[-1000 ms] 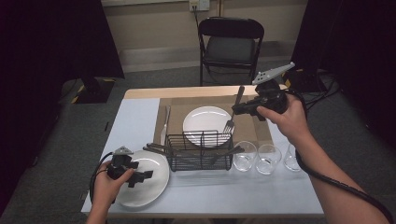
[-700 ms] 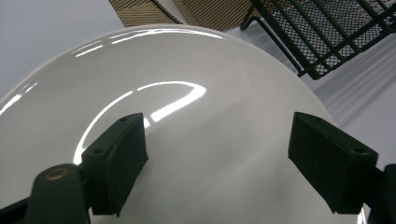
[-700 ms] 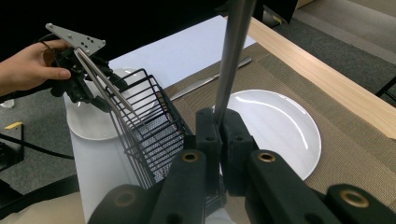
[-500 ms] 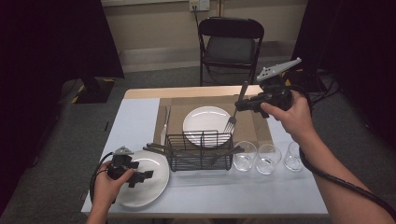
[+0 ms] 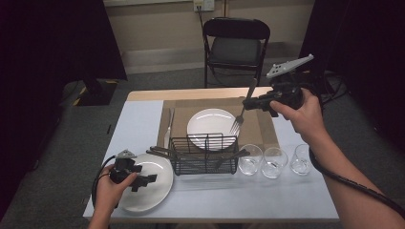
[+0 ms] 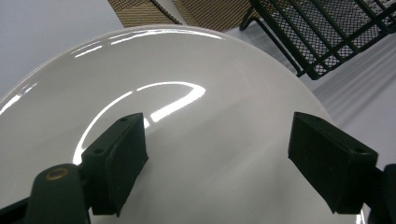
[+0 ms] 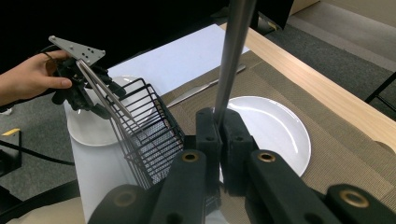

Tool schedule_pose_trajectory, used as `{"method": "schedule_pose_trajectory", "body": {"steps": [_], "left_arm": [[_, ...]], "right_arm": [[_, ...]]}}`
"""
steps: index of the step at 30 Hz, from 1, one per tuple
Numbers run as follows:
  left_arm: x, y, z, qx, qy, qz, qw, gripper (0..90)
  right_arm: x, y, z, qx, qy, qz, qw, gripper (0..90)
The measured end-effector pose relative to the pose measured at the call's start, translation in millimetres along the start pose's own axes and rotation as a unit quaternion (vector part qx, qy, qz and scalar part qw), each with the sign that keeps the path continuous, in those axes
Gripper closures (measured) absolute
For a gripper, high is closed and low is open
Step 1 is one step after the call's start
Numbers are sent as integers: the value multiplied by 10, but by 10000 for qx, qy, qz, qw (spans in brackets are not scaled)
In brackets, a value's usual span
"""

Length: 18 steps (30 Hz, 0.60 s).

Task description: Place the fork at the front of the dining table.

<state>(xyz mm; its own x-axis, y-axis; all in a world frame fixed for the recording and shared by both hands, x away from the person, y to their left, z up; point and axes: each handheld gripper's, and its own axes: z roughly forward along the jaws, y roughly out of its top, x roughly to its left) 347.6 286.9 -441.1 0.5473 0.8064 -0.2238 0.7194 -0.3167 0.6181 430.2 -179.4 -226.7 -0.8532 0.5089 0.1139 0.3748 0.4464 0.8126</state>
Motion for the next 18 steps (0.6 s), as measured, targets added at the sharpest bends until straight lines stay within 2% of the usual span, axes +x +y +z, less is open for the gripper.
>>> {"method": "schedule_pose_trajectory", "body": {"steps": [18], "left_arm": [[0, 1, 7, 4, 5, -32, 10000, 191]], "right_arm": [[-121, -54, -112, -72, -129, 125, 9998, 879]]}}
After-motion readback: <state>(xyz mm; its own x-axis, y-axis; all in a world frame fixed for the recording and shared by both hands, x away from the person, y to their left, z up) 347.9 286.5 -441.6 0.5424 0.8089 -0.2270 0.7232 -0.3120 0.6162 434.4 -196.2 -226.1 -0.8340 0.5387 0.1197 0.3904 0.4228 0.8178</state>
